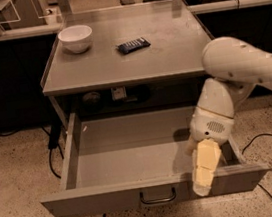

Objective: Open top drawer

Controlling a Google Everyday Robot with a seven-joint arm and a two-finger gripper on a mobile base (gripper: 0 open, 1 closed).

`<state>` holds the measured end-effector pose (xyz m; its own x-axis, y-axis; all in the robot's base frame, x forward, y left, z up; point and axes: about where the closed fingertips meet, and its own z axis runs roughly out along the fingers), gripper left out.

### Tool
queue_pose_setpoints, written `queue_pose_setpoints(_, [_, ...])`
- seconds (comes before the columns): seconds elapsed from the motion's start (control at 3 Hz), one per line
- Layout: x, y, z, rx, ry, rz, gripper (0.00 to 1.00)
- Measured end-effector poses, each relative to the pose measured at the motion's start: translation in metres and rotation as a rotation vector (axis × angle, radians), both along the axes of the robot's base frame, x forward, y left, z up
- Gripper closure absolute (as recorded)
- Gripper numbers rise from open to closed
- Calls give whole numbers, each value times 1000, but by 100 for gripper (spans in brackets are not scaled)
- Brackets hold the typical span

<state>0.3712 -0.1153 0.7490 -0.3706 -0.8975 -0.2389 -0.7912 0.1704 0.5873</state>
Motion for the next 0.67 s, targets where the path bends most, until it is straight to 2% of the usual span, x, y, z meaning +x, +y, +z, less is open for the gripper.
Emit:
queue_pose_setpoints(0.33, [-9, -28, 23, -31, -85, -93, 0])
queue_pose_setpoints(0.67, [-9, -29, 24, -31, -91, -96, 0])
